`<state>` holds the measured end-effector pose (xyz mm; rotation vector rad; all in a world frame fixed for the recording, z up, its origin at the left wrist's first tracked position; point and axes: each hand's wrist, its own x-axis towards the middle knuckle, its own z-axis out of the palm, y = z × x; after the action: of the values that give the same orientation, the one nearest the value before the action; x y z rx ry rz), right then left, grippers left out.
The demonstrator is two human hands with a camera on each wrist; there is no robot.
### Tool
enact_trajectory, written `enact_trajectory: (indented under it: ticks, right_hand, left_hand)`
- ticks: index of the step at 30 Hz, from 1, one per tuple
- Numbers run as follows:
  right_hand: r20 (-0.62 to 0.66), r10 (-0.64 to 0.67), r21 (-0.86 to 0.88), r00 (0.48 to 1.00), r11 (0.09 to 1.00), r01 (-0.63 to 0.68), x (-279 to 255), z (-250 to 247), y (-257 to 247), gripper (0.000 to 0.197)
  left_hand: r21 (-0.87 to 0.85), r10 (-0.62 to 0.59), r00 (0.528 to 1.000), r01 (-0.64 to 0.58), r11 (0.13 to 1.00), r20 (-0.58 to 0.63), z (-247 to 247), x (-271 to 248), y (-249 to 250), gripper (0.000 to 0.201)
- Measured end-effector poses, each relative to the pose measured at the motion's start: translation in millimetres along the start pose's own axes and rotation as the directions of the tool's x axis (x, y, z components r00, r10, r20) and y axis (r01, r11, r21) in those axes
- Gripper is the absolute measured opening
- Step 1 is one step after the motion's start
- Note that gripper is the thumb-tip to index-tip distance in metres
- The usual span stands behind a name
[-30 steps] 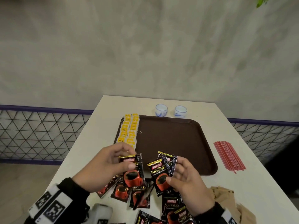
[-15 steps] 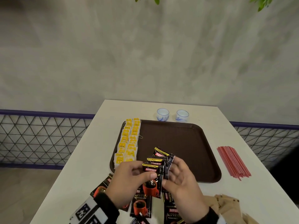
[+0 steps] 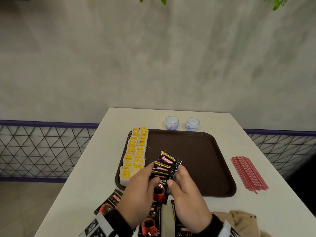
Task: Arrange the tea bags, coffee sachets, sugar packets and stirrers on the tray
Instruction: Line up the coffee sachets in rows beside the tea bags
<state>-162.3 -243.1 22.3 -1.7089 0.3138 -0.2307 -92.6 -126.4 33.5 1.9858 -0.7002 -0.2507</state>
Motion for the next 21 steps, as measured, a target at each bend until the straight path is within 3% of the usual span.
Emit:
enact_trajectory:
  ticks: [4, 11, 14, 17, 21]
  right_hand:
    - [-0.034, -0.008, -0.098, 0.999, 0.995, 0.005, 6.4, -1.9, -0.5, 0.048]
    - [-0.087, -0.028, -0.186, 0.996, 0.982, 0.011, 17.7, -14.8, -3.0, 0.046]
    - [-0.119, 0.012, -0.153, 0.993, 0.988, -0.030, 27.8, -18.8, 1.0, 0.041]
    - [-0.137, 0.089, -0.064, 0.987, 0.993, -0.098, 49.5, -27.7, 4.2, 0.040]
    - [-0.189, 0.223, 0.022, 0.956, 0.975, -0.223, 113.6, -36.5, 8.3, 0.036]
  left_hand:
    - [0.054, 0.018, 1.000, -0.017, 0.998, -0.011, -1.2, 4.2, -5.6, 0.039]
    - [0.000, -0.031, 0.999, 0.031, 1.000, 0.042, -1.1, 13.5, -7.6, 0.034]
    - [-0.018, -0.063, 0.996, 0.064, 0.998, 0.060, -2.6, 19.9, -7.1, 0.034]
    - [0.002, -0.109, 0.991, 0.109, 0.994, 0.072, -14.1, 25.4, -13.9, 0.048]
    - [-0.046, -0.205, 0.978, 0.204, 0.978, -0.030, -50.7, 23.9, -40.3, 0.044]
